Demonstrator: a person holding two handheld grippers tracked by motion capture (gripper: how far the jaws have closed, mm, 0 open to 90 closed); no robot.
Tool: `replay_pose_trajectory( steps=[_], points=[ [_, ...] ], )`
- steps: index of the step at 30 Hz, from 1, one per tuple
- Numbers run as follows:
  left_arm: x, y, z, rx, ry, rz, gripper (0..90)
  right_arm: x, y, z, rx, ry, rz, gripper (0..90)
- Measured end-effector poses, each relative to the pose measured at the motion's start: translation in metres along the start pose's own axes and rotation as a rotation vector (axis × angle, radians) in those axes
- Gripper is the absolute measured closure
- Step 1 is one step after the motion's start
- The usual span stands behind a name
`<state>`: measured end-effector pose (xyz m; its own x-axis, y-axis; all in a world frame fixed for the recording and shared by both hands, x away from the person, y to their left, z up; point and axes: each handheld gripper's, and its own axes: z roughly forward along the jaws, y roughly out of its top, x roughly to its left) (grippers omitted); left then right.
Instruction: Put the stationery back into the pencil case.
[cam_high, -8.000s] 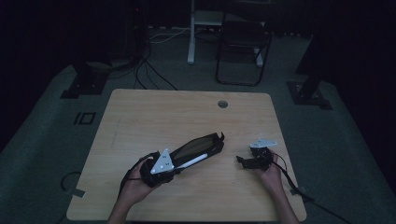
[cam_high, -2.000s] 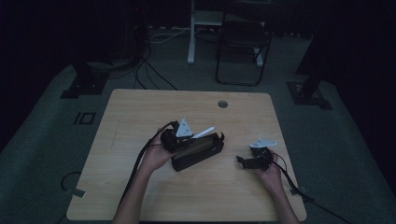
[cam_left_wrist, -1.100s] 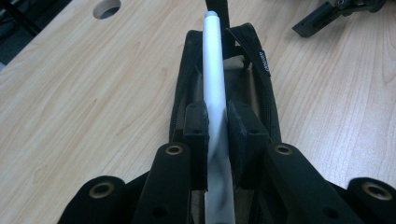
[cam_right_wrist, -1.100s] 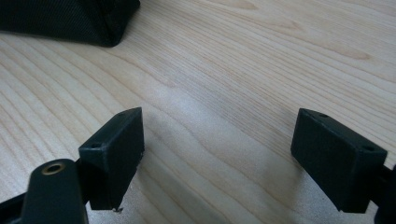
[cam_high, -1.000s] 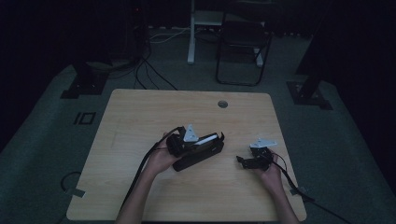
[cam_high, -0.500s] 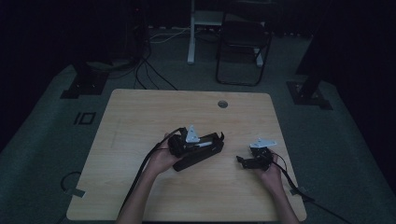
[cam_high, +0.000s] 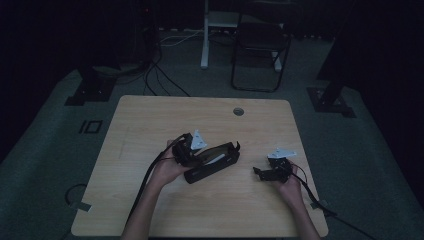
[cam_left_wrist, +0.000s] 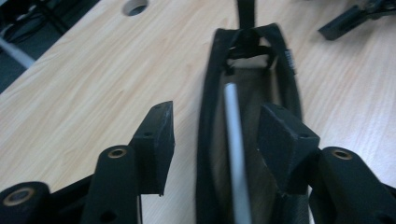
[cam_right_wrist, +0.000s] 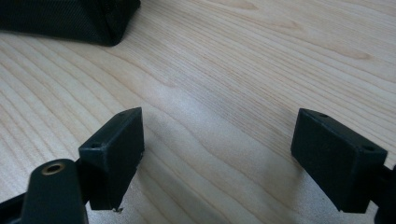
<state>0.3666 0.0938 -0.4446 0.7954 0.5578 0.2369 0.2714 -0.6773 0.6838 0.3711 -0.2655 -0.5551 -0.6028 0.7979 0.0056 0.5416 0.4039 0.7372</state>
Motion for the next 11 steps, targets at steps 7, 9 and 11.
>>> replay_pose_trajectory(
  steps=[7, 9, 11],
  points=[
    [0.014, -0.021, -0.017, -0.042, 0.013, -0.046, 40.7, 0.0, 0.0, 0.0, 0.0, 0.0, 0.0, 17.4],
    [0.019, -0.029, -0.019, -0.028, 0.028, -0.052, 38.9, 0.0, 0.0, 0.0, 0.0, 0.0, 0.0, 17.4],
    [0.025, -0.037, -0.021, -0.003, 0.051, -0.063, 37.3, 0.0, 0.0, 0.0, 0.001, 0.0, -0.002, 17.4]
  ],
)
